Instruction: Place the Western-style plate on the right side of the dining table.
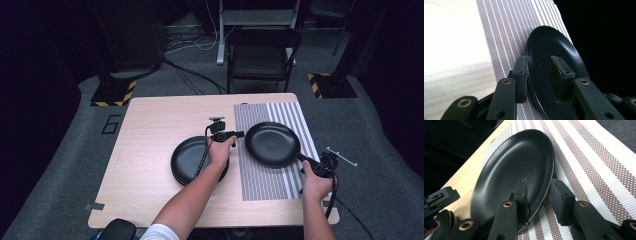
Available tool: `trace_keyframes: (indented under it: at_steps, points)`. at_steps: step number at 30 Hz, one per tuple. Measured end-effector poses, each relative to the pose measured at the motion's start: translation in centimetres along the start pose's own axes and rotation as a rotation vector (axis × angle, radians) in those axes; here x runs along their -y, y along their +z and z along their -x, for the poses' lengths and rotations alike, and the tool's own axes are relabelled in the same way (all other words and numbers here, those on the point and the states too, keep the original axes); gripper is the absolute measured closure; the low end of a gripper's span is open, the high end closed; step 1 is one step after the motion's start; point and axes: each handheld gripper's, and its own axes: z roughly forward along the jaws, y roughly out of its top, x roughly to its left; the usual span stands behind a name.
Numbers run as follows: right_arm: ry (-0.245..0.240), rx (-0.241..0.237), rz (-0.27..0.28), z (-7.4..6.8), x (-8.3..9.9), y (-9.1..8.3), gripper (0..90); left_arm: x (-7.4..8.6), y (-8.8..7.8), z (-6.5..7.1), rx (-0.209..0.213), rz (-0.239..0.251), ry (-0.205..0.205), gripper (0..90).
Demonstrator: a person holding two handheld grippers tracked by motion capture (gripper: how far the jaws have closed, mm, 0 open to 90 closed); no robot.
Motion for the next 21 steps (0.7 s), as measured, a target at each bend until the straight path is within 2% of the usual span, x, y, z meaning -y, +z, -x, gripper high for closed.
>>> trace_keyframes:
  at_steps: [2,9,21]
  points:
    - [-0.016,-0.01,0.007,0.0,-0.1,-0.1,67.1,-0.2,-0.5,-0.1,0.008,0.017,-0.004,66.9]
    - [-0.039,-0.042,0.004,-0.7,0.0,-0.3,66.6,-0.3,-1.7,-0.6,0.032,0.024,-0.006,67.0]
    - [-0.079,-0.058,-0.001,-1.2,0.4,-1.1,66.3,-0.1,-3.6,-0.8,0.069,0.026,0.006,67.8]
